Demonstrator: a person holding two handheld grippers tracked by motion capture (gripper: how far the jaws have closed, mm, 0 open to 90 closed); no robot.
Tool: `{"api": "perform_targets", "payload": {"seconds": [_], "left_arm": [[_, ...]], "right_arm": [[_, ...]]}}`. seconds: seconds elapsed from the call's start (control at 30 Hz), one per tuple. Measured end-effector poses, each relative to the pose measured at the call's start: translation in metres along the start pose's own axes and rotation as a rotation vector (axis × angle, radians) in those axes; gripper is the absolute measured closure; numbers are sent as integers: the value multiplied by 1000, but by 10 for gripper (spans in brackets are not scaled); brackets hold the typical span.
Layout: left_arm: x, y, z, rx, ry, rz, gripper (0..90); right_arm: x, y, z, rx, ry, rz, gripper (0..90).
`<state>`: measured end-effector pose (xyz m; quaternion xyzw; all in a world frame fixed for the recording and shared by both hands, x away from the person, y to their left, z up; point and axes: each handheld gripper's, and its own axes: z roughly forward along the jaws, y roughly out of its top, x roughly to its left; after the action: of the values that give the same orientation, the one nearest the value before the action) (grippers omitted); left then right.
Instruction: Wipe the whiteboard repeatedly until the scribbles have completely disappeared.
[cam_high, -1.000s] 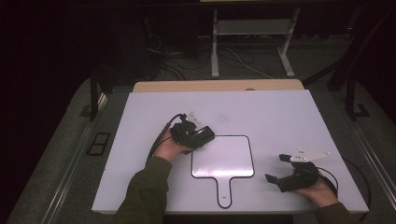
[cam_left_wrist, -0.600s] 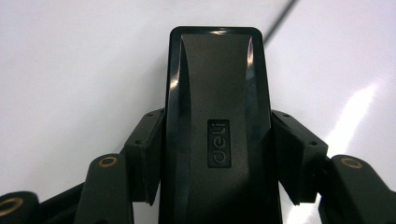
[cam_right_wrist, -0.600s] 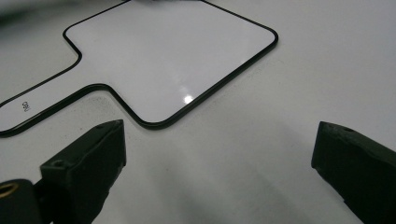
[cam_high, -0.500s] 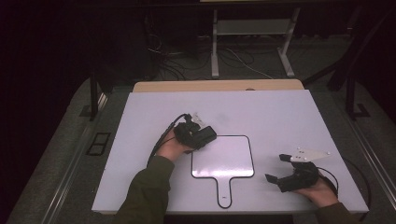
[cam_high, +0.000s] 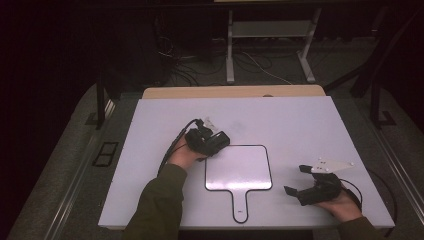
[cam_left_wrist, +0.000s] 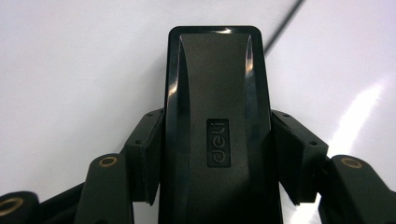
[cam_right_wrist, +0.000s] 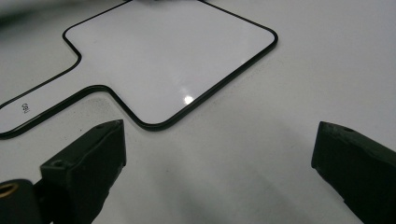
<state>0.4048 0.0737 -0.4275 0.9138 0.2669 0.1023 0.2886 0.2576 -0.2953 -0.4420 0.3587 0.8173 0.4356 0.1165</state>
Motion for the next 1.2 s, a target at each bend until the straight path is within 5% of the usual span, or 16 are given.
{"api": "perform_targets", "payload": {"seconds": [0.2,0.47,0.73,0.93,1.2], "left_arm": [[1,-1,-1,-8,-45,-16,393],[20,6,4,6,-1,-21,394],[0,7,1,32,12,62,394],[11,9,5,34,39,25,393],[-5,7,1,53,24,96,393]], "right_arm": [[2,1,3,10,2,1,19],[0,1,3,7,-5,8,19],[0,0,2,6,-2,1,19],[0,-1,1,7,-4,1,19],[0,-1,1,8,-6,-2,19]]}}
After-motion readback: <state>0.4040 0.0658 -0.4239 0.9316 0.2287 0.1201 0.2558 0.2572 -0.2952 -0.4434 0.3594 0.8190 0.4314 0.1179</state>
